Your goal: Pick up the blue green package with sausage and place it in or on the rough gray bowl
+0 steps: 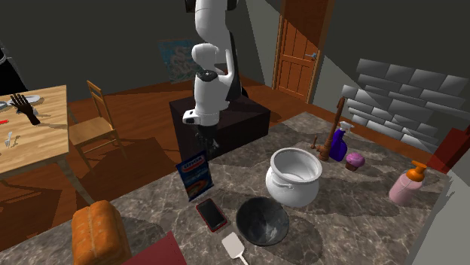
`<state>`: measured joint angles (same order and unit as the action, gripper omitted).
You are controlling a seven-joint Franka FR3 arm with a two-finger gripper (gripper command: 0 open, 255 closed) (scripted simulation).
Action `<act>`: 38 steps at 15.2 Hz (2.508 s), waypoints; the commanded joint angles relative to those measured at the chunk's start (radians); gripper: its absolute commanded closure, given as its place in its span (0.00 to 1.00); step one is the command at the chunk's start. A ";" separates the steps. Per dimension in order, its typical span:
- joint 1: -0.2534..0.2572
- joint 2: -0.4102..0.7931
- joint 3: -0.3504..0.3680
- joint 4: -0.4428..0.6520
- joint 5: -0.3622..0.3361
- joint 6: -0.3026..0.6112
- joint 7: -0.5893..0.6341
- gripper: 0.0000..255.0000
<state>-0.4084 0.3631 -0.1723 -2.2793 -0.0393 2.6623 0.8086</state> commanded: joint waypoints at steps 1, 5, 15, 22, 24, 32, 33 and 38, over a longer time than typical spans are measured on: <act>0.002 -0.024 -0.003 -0.003 -0.004 -0.020 0.001 1.00; 0.007 -0.072 -0.009 -0.005 -0.013 -0.067 0.004 1.00; 0.016 -0.184 -0.018 0.007 -0.034 -0.190 0.011 1.00; 0.019 -0.253 -0.021 0.029 -0.045 -0.280 0.014 1.00; 0.020 -0.271 -0.021 0.037 -0.047 -0.306 0.014 1.00; 0.042 -0.286 -0.002 0.123 -0.046 -0.409 0.047 1.00; 0.051 -0.270 0.006 0.155 -0.043 -0.426 0.062 1.00; 0.096 -0.179 0.045 0.330 -0.030 -0.517 0.135 1.00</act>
<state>-0.3173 0.1617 -0.1326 -1.9947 -0.0732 2.1688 0.9346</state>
